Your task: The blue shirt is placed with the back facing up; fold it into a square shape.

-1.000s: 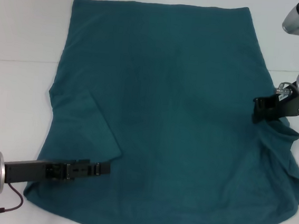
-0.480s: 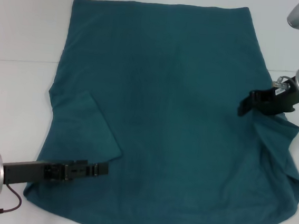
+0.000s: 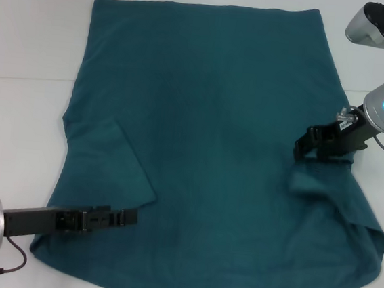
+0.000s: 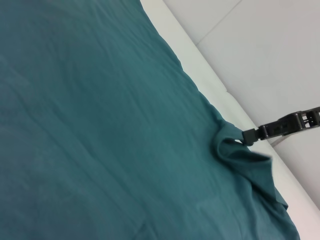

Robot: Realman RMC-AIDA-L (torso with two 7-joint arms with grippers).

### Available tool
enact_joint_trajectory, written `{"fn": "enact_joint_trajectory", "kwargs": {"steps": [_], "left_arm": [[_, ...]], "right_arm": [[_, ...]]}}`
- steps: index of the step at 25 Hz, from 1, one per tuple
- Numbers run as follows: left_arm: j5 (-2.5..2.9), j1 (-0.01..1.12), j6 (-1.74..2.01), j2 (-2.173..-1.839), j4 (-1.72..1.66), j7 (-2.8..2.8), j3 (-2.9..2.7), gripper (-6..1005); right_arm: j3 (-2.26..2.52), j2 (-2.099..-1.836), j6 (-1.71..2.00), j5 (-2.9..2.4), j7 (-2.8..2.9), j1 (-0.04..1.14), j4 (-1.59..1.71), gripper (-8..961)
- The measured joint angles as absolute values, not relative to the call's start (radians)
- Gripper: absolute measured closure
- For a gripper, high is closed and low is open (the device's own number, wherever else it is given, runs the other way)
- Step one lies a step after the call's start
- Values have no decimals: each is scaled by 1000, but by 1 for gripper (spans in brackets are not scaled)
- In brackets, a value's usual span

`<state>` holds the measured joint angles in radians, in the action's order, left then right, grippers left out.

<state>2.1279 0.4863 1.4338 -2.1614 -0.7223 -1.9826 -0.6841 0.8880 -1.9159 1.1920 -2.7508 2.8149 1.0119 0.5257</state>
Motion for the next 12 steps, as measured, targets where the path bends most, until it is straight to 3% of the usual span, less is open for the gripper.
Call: {"fn": "enact_joint_trajectory", "kwargs": {"steps": [7,12], "left_arm": [[2129,486,1431,-2161,-710,-1980,-684,95],[2129,486,1431,-2160,-709,-1980,-684,95]], "right_arm": [[879,-1915,1200,-2708,2819,1005,551,447],[882,-1893,1237,-2722,2824,989,572,447]]}}
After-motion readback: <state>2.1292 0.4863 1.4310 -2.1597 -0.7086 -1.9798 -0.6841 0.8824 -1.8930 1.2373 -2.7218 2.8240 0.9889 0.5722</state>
